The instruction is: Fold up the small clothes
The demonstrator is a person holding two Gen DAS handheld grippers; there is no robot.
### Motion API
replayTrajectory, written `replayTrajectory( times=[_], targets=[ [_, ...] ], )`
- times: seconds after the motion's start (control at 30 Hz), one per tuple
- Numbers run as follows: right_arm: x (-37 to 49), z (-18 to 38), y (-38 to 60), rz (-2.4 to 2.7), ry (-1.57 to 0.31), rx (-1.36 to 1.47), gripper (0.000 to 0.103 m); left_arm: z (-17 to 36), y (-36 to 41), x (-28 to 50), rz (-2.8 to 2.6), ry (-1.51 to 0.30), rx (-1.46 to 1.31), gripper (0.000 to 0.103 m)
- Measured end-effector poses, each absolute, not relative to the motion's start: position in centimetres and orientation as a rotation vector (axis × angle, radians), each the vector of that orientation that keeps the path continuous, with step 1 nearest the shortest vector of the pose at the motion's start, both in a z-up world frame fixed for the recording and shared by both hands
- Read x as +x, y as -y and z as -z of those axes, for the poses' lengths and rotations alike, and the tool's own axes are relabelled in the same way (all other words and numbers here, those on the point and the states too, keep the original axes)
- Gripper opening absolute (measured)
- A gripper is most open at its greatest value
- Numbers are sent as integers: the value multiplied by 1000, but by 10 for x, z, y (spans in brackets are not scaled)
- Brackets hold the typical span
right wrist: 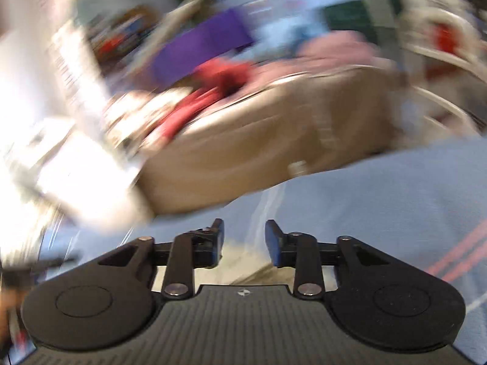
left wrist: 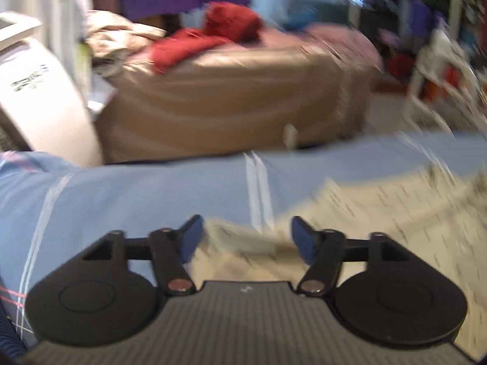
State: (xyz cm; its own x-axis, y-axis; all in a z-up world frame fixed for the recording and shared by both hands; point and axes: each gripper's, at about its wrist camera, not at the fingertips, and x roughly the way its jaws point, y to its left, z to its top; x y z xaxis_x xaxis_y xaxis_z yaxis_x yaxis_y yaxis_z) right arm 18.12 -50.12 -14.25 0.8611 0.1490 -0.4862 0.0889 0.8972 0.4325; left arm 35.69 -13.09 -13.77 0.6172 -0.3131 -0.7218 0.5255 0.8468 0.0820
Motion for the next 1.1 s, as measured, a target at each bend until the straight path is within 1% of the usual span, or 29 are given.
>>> replayTrajectory(
  times=[0.03,0.07,0.1,0.13,0.2,0.23,0.27,0.3,0.37,0.43,0.5,0.57,0.63,0.7,0.77,0.8,0.83,0.87,0.9,0.93,0.97,1.03,1.1],
  targets=[
    [182,145,487,-116,-573,415,49,145,141,350,516,-794,346,39],
    [185,149,475,-183,-627,374,44,155,150,345,545,-819,388,37],
    [189,157,462,-217,-694,335,40,167,158,342,553,-832,423,37],
    [195,164,453,-222,-752,297,38,180,163,343,528,-843,451,37],
    [204,178,442,-178,-805,207,38,187,167,354,479,-822,403,39],
    [209,183,443,-150,-816,192,37,185,169,362,448,-802,370,42],
    [217,187,448,-117,-819,190,31,183,171,371,413,-787,352,45],
    [222,187,454,-93,-800,198,32,181,174,381,375,-772,347,49],
    [233,184,468,-34,-769,212,32,178,179,397,299,-739,367,68],
    [244,181,478,16,-748,254,32,177,182,409,258,-734,386,71],
    [250,181,482,30,-744,264,36,176,184,419,267,-769,383,71],
    [257,179,477,51,-737,263,44,173,184,416,282,-782,363,71],
    [251,175,481,62,-706,322,47,167,184,406,307,-775,361,71],
    [238,169,487,63,-666,397,60,161,185,393,339,-774,364,73],
    [231,163,493,78,-653,463,62,152,188,374,377,-776,355,79],
    [222,160,496,81,-647,488,65,146,190,360,407,-770,346,81],
    [216,157,498,75,-642,511,69,142,191,350,426,-764,339,85],
    [206,154,500,67,-644,524,80,138,195,335,446,-764,337,89],
    [199,152,502,61,-653,532,86,134,197,323,470,-767,335,89],
    [188,150,503,57,-665,538,95,131,199,308,496,-766,326,89],
    [178,149,504,51,-674,542,100,129,201,289,532,-760,314,89],
    [158,150,509,34,-693,566,100,129,211,241,663,-753,321,89],
    [142,153,517,35,-719,578,102,135,231,194,759,-734,387,89]
  ],
)
